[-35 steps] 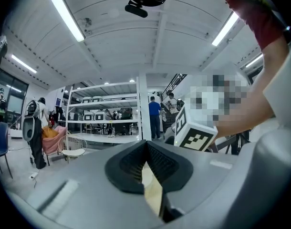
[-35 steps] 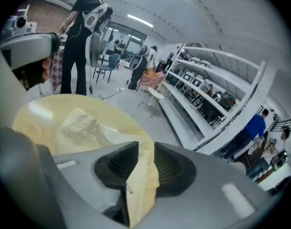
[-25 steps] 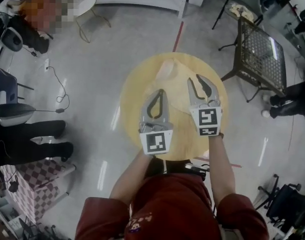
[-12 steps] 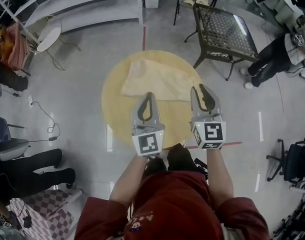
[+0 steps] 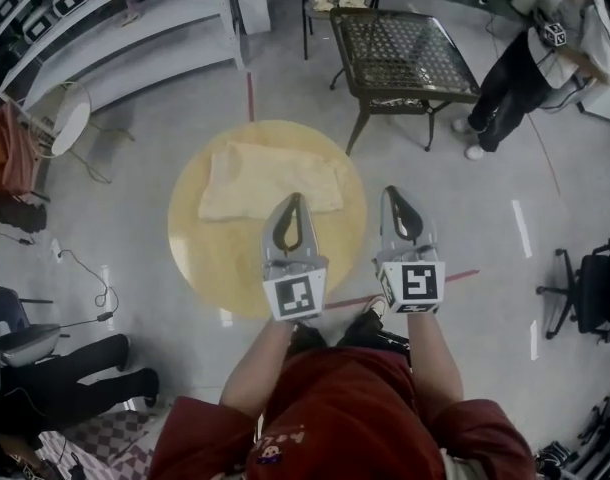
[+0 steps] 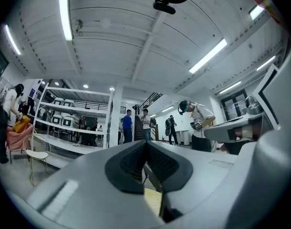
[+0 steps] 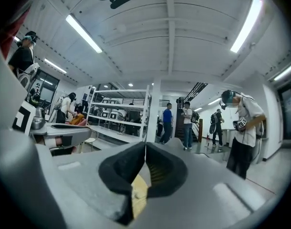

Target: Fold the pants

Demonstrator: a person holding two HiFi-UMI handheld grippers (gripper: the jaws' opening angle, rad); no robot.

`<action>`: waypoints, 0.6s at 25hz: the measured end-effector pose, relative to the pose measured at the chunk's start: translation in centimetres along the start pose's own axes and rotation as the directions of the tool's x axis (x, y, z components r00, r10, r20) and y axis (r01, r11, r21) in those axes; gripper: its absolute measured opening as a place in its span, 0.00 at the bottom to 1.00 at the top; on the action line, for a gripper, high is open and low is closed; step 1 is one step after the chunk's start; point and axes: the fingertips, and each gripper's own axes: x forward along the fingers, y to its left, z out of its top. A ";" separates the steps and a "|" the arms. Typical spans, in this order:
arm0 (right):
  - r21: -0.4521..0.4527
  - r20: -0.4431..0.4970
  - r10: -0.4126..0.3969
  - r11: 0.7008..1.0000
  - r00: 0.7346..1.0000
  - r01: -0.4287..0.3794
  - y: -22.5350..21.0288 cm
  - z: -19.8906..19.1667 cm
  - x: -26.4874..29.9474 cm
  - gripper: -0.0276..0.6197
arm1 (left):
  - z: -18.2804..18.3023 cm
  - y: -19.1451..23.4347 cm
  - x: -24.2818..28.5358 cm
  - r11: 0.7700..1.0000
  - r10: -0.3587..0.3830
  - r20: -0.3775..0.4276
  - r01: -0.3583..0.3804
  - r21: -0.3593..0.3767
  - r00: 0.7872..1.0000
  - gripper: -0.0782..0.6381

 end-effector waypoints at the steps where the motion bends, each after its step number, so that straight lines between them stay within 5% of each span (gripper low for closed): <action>1: 0.006 0.001 -0.005 1.000 1.000 0.005 -1.5 -0.1 -0.2 0.05 | 0.2 -1.3 0.8 1.000 -0.004 0.003 0.004 0.001 1.000 0.12; 15: 0.025 0.054 -0.001 1.000 0.999 0.000 -22.2 0.2 -2.1 0.04 | 1.5 -19.9 10.6 0.999 -0.005 0.028 0.004 0.037 1.000 0.12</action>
